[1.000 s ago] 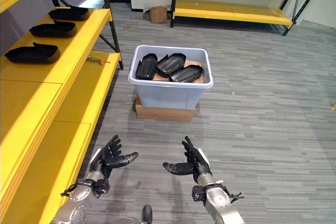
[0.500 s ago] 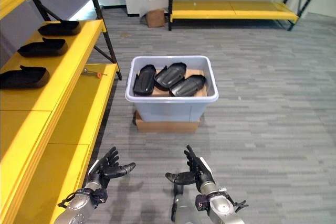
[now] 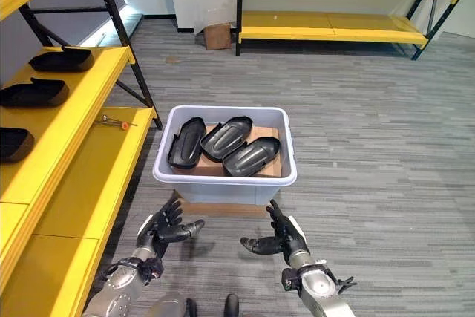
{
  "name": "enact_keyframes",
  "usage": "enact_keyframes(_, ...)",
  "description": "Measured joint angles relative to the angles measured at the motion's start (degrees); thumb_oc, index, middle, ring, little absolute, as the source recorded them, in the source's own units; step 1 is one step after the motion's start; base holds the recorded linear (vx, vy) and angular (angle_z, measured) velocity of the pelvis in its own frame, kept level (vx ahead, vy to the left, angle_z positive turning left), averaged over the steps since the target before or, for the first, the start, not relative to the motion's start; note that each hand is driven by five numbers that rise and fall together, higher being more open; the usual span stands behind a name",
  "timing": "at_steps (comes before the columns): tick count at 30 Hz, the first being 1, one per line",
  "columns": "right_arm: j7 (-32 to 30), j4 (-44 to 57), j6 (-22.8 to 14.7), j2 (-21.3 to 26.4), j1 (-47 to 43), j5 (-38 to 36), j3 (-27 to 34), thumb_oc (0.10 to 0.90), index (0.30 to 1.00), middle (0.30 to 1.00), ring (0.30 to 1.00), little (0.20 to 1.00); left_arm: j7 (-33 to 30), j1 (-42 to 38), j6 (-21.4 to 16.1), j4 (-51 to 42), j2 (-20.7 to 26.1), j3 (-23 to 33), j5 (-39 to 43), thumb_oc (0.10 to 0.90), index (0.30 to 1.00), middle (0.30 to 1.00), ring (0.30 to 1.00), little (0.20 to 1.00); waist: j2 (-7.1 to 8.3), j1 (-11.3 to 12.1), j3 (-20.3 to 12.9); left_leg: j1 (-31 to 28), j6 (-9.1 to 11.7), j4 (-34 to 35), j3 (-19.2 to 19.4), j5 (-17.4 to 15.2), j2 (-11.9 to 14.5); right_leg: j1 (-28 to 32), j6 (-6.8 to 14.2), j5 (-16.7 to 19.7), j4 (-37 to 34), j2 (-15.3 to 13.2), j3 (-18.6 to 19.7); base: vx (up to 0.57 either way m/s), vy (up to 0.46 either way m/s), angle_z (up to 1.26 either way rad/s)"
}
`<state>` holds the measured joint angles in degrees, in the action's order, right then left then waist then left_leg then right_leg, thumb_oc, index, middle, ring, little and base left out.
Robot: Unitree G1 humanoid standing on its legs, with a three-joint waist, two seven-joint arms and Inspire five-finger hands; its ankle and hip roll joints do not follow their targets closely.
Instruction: Move parts from the plastic box to the shelf.
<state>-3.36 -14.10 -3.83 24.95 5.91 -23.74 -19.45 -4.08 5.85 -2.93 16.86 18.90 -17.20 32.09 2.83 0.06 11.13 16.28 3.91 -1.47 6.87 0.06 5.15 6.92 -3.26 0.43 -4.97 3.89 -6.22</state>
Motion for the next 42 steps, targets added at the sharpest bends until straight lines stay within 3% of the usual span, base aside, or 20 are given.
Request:
enact_keyframes(2,-0.5,-2.4,0.2,0.1,-0.3,0.0,0.0,0.900,1.000,1.000,1.000,1.000,-0.1,0.0,0.1,1.2,0.2,0.0,-1.2,0.900,1.000,1.000,1.000,1.000,-1.47,1.1,0.4,0.4,-0.1,6.1,-1.2,3.5,0.9,2.6,-0.6,-1.5,0.0,1.5,1.1,0.29,0.102,-0.34)
enact_keyframes(5,-0.1,-2.0,0.4,0.4,2.2,0.0,0.1,0.900,1.000,1.000,1.000,1.000,-0.1,0.5,0.1,0.9,1.0,0.3,-1.5,0.900,1.000,1.000,1.000,1.000,-1.91,1.7,0.1,-2.3,-1.7,2.6,-0.3,6.0,-0.1,6.0,-1.4,-5.4,0.4,1.5,3.2,0.44,0.201,-0.32)
enact_keyframes(7,0.0,-2.0,0.6,-0.1,2.7,0.0,-0.1,0.900,1.000,1.000,1.000,1.000,-0.1,0.4,0.1,0.7,1.7,0.3,-2.0,0.900,1.000,1.000,1.000,1.000,-1.53,1.7,-0.3,-4.6,-3.5,3.3,-0.9,9.5,-1.5,6.7,0.6,-7.7,2.1,0.2,4.2,0.33,0.187,-0.30)
enact_keyframes(9,0.3,-1.5,0.6,-0.4,2.7,0.0,0.0,0.900,1.000,1.000,1.000,1.000,0.0,-0.2,0.1,-0.2,2.6,0.0,-2.7,0.900,1.000,1.000,1.000,1.000,-0.78,1.5,-0.4,-7.0,-7.8,4.4,0.4,12.2,-4.3,6.7,4.0,-10.1,5.8,-2.9,4.1,0.29,0.170,-0.28)
enact_keyframes(12,0.4,0.2,0.7,-1.2,2.9,0.0,0.1,0.900,1.000,1.000,1.000,1.000,-0.1,-1.5,0.0,-1.6,2.8,0.0,-3.3,0.900,1.000,1.000,1.000,1.000,-0.43,1.2,-0.5,-10.1,-9.8,4.9,0.7,9.9,-7.8,6.0,6.9,-11.9,12.4,-6.7,2.6,0.25,0.171,0.05)
enact_keyframes(13,0.8,0.9,0.6,-2.2,2.4,0.0,0.0,0.900,1.000,1.000,1.000,1.000,-0.2,-3.1,-0.2,-1.9,3.1,0.1,-3.2,0.900,1.000,1.000,1.000,1.000,-0.42,1.7,-0.5,-11.6,-10.6,4.9,0.9,8.5,-9.2,3.5,9.1,-13.8,19.1,-8.7,2.4,0.19,0.141,0.13)
enact_keyframes(16,1.7,2.6,0.6,-3.1,0.7,0.0,-0.1,0.900,1.000,1.000,1.000,1.000,-0.2,-4.5,-0.6,-2.0,4.7,0.0,-3.3,0.900,1.000,1.000,1.000,1.000,-0.51,1.8,-0.5,-12.5,-11.9,4.8,0.4,6.8,-10.4,-1.7,9.8,-14.4,28.0,-10.9,2.5,0.14,0.116,0.06)
enact_keyframes(18,2.0,2.7,0.6,-3.5,-0.1,0.1,-0.1,0.900,1.000,1.000,1.000,1.000,-0.2,-4.4,-0.7,-2.0,5.6,0.1,-3.3,0.900,1.000,1.000,1.000,1.000,-0.61,1.9,-0.5,-13.6,-12.4,4.8,0.3,5.7,-10.7,-5.5,11.6,-14.5,32.8,-11.7,2.8,0.10,0.112,0.04)
enact_keyframes(20,2.1,2.7,0.6,-3.6,-0.1,0.2,-0.1,0.900,1.000,1.000,1.000,1.000,-0.2,-3.4,-0.7,-1.8,6.1,0.0,-3.3,0.900,1.000,1.000,1.000,1.000,-0.67,1.8,-0.5,-15.4,-12.8,4.8,0.6,4.5,-11.0,-11.7,13.9,-13.0,44.0,-12.2,4.1,0.13,0.105,-0.01)
enact_keyframes(22,2.1,2.6,0.6,-3.7,0.9,0.4,-0.1,0.900,1.000,1.000,1.000,1.000,0.0,-1.7,-0.7,-1.8,6.9,-1.2,-4.2,0.900,1.000,1.000,1.000,1.000,-1.11,1.2,-0.4,-16.6,-13.0,4.6,0.5,3.8,-11.3,-16.2,13.6,-12.0,49.7,-12.7,4.2,0.13,0.027,-0.02)
enact_keyframes(23,2.1,2.6,0.7,-3.7,1.4,0.6,-0.1,0.900,1.000,1.000,1.000,1.000,0.1,-1.2,-0.7,-1.8,6.9,-1.2,-4.3,0.900,1.000,1.000,1.000,1.000,-1.33,1.0,-0.3,-17.0,-13.0,4.6,0.3,3.4,-11.2,-17.3,13.1,-12.2,48.6,-13.1,3.8,0.11,-0.057,-0.05)
enact_keyframes(25,2.1,2.7,0.7,-3.8,2.0,0.6,-0.1,0.900,1.000,1.000,1.000,1.000,0.2,-0.1,-0.6,-1.8,6.8,-1.3,-4.3,0.900,1.000,1.000,1.000,1.000,-2.20,1.3,-0.4,-17.0,-12.3,4.5,1.5,3.1,-10.8,-17.2,11.0,-12.7,38.7,-17.8,-0.8,0.10,-0.149,-0.23)
enact_keyframes(27,2.1,2.7,0.7,-3.8,2.1,0.6,-0.3,0.900,1.000,1.000,1.000,1.000,0.2,0.1,-0.6,-1.6,6.8,-1.4,-4.3,0.900,1.000,1.000,1.000,1.000,-3.29,1.5,-0.3,-16.4,-11.6,3.9,2.2,2.6,-10.6,-16.6,11.0,-9.5,26.7,-23.3,-3.7,0.10,-0.231,-0.25)
enact_keyframes(28,2.0,2.7,0.7,-3.8,2.2,0.6,-0.4,0.900,1.000,1.000,1.000,1.000,0.2,0.1,-0.6,-1.6,6.7,-1.5,-4.3,0.900,1.000,1.000,1.000,1.000,-3.81,1.5,-0.3,-16.3,-11.2,3.9,2.1,2.4,-10.2,-15.5,12.6,-6.4,19.5,-25.0,-4.5,0.11,-0.338,-0.08)
enact_keyframes(29,2.1,2.7,0.9,-3.8,2.2,0.7,-0.8,0.900,1.000,1.000,1.000,1.000,0.2,0.0,-0.6,-1.4,6.7,-1.3,-4.3,0.900,1.000,1.000,1.000,1.000,-3.66,1.3,-0.4,-16.4,-10.4,3.9,2.0,2.3,-10.2,-13.3,14.8,0.4,8.3,-27.6,-3.9,0.08,-0.250,0.02)
enact_keyframes(30,2.1,2.7,0.9,-3.9,2.3,0.8,-1.0,0.900,1.000,1.000,1.000,1.000,0.3,0.0,-0.6,-1.3,6.6,-1.2,-4.3,0.900,1.000,1.000,1.000,1.000,-3.31,1.2,-0.4,-16.5,-9.9,3.8,1.5,2.2,-10.2,-12.2,15.2,3.1,5.7,-27.9,-3.0,0.06,-0.245,0.30)
enact_keyframes(32,2.1,3.7,1.0,-3.9,3.4,1.1,-1.3,0.900,1.000,1.000,1.000,1.000,0.4,0.1,-0.8,-1.4,6.6,-0.9,-4.3,0.900,1.000,1.000,1.000,1.000,-1.52,0.4,-0.6,-16.5,-8.6,3.8,-0.2,2.4,-10.1,-10.2,16.0,5.3,6.1,-26.0,0.2,0.05,-0.217,0.43)
enact_keyframes(35,2.5,4.1,1.2,-4.1,3.5,1.2,-2.3,0.900,1.000,1.000,1.000,1.000,0.7,2.7,-0.8,-1.9,7.1,0.8,-4.3,0.900,1.000,1.000,1.000,1.000,1.70,1.4,-2.4,-16.6,-6.1,5.1,-0.1,3.2,-10.1,-7.2,14.9,7.1,2.8,-23.0,-4.7,0.02,-0.248,0.00)
enact_keyframes(36,2.4,4.5,1.1,-3.3,2.8,1.2,-1.5,0.900,1.000,1.000,1.000,1.000,0.7,4.3,-0.8,-2.0,5.9,1.4,-4.2,0.900,1.000,1.000,1.000,1.000,0.51,1.6,-2.4,-16.3,-4.2,4.9,-0.2,3.2,-7.7,-6.0,14.1,8.0,-0.1,-20.5,-5.5,0.01,-0.238,-0.08)
enact_keyframes(42,2.1,4.7,1.0,-0.1,2.5,1.2,0.3,0.900,1.000,1.000,1.000,1.000,1.1,6.4,-0.8,-2.6,4.2,1.4,-4.2,0.900,1.000,1.000,1.000,1.000,-2.14,1.5,-2.6,-17.3,-0.2,6.0,-0.9,5.3,1.1,-5.2,8.6,5.8,-0.1,-11.5,-7.0,-0.01,-0.199,-0.04)
